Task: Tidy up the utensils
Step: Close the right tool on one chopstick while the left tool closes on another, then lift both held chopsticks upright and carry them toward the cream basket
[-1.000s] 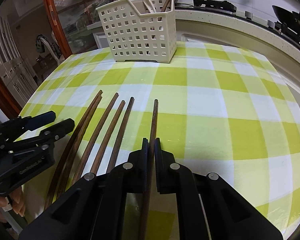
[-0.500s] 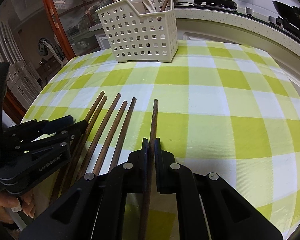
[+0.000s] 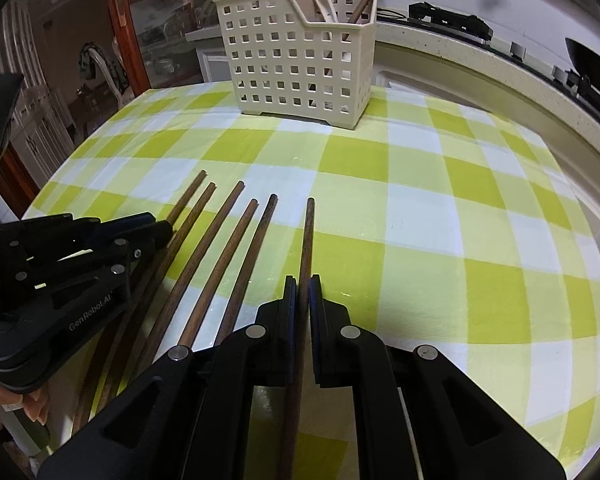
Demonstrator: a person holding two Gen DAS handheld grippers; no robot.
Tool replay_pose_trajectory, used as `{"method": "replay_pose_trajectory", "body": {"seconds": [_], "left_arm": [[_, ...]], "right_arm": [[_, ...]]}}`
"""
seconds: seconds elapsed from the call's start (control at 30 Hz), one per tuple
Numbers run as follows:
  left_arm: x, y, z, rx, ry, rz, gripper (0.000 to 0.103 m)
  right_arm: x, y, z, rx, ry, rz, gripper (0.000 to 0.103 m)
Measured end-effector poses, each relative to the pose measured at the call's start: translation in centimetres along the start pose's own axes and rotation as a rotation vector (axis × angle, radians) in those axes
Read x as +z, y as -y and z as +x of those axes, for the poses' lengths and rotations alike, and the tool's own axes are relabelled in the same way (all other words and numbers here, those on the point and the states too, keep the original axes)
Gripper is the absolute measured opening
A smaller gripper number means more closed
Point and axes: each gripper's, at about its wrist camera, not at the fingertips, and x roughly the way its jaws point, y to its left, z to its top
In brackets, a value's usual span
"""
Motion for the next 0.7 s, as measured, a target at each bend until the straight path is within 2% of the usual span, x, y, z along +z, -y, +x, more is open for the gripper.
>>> {"method": "replay_pose_trajectory", "body": {"seconds": [0.23, 0.7], "left_arm": [[-0.1, -0.8, -0.4, -0.037, 0.014, -0.034, 0.006], [1.1, -2.0, -7.7, -0.049, 0.181, -0.049, 0.006]], "right_arm": [[0.4, 0.4, -1.2, 0.025, 0.058, 0.029, 0.006], [2.4, 0.3, -6.6, 0.051, 0.233, 0.043, 0.006]]}}
